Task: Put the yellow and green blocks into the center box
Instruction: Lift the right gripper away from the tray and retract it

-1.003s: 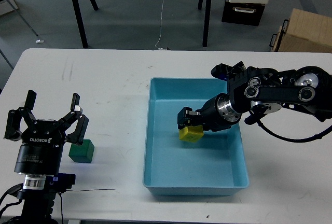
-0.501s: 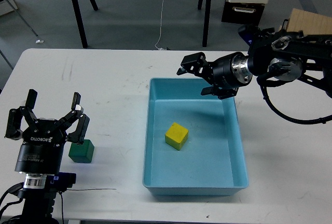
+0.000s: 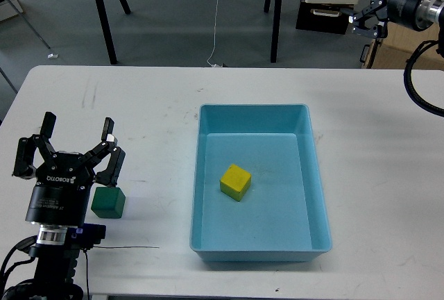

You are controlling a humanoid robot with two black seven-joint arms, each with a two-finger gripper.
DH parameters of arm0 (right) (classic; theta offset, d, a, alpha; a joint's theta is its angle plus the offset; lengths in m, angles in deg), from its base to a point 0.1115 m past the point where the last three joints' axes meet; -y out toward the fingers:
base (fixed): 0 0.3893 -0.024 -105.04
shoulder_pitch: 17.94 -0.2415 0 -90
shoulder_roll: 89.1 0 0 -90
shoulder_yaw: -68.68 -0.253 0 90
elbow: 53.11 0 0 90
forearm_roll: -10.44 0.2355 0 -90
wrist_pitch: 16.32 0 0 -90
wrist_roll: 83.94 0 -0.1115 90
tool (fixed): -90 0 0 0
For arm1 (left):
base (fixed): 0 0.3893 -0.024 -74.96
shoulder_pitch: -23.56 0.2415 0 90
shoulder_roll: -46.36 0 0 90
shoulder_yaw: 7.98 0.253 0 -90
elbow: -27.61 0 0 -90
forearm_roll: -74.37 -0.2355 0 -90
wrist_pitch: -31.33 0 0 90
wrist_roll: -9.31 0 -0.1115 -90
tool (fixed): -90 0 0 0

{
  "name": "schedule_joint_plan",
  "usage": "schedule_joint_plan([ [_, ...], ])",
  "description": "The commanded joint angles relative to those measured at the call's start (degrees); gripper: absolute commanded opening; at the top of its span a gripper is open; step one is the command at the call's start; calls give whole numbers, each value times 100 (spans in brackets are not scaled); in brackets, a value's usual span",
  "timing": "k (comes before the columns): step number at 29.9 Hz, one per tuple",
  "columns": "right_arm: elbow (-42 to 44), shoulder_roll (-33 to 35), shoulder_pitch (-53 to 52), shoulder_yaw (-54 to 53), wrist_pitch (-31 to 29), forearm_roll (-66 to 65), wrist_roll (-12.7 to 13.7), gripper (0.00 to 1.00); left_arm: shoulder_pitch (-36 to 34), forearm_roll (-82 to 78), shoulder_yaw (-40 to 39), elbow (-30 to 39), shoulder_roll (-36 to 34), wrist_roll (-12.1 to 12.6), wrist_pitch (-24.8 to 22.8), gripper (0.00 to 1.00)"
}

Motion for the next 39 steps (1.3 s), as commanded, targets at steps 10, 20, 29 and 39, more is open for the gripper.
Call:
schedule_joint_plan([
  [10,-2011,199,4081,-4245,-952,190,-431,100,-257,-1,0,-10,-3,-10,75,100],
  [20,-4448,-855,7967,-5820,-952,1017,-493,100,-292,-10,-9,-1,-47,-37,146,100],
  [29,-5187,-1849,9015,-5741,-952,973,-493,100,-240,-10,-35,16,-47,-63,0,100],
  [39,-5344,-1700,9428,-5759,-952,947,-502,100,-538,-115,-799,-211,-108,-494,0,100],
])
